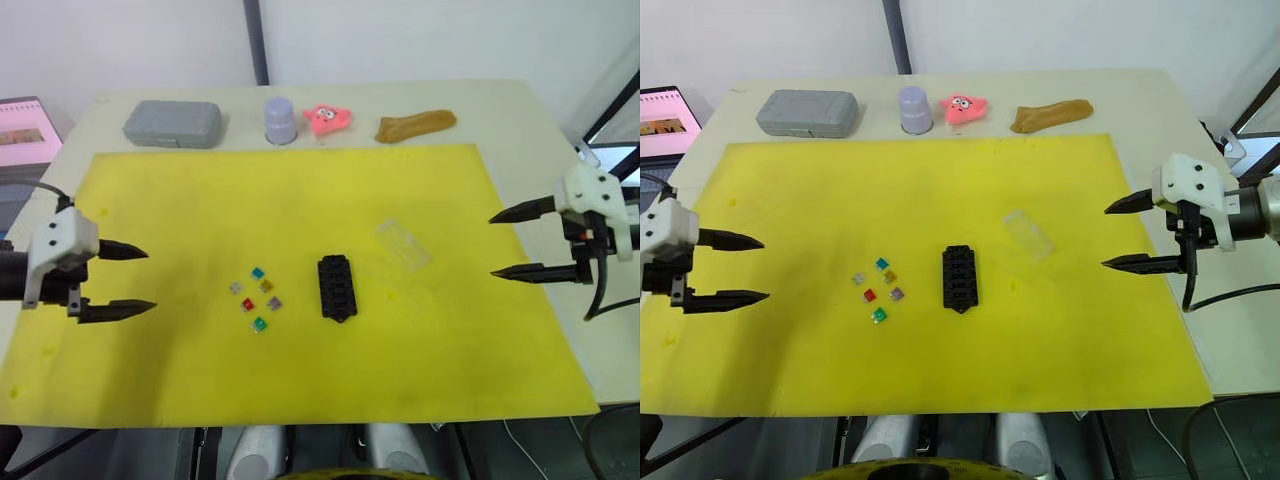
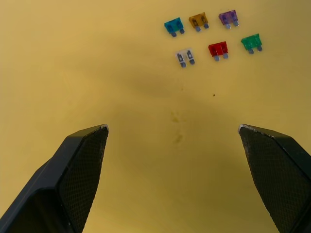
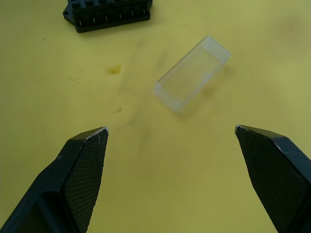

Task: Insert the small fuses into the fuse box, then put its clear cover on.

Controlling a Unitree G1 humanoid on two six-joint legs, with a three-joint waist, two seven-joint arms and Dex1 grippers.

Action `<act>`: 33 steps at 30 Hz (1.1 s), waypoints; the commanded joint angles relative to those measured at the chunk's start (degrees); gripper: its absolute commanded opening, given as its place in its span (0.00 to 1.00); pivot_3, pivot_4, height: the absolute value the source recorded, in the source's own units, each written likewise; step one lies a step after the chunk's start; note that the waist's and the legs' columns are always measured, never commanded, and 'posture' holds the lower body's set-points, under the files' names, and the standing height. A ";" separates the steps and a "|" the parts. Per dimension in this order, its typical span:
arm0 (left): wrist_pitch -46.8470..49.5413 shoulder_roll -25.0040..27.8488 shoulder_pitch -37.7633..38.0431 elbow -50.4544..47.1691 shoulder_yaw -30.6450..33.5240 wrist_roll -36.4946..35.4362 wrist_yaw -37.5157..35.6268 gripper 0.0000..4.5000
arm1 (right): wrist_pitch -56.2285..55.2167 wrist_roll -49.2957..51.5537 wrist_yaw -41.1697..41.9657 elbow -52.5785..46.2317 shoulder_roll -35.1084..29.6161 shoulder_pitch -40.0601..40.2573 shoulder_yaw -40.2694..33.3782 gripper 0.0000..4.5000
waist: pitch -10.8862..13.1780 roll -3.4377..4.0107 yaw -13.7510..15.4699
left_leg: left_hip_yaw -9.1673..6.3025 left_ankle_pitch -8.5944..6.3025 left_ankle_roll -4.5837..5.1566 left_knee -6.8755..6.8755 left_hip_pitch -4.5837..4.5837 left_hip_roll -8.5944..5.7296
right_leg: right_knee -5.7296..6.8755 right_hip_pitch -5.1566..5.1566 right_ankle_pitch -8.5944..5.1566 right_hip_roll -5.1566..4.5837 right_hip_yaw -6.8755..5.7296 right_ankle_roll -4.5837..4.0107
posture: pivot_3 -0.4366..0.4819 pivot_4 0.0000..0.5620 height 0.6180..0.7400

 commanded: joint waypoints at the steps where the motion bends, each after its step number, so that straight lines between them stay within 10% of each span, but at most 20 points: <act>1: 1.05 0.82 0.81 -1.55 3.05 -0.72 0.68 1.00 | -0.55 0.70 -0.30 -0.53 -0.17 -0.55 -1.49 0.98 | 0.00 0.00 -0.01 | 0.00 0.00 0.00 0.00 0.00 0.00 | 0.00 0.00 0.00 0.00 0.00 0.00 | 0.48 0.27 1.00; 33: 24.87 -5.10 -9.06 -9.28 -3.31 -13.80 11.70 1.00 | 8.88 6.18 -11.62 -12.05 6.17 -0.60 -1.40 0.98 | 0.00 0.00 0.06 | -0.01 0.00 0.00 0.03 0.00 0.00 | 0.06 0.00 0.00 0.00 0.03 0.00 | 0.48 0.27 1.00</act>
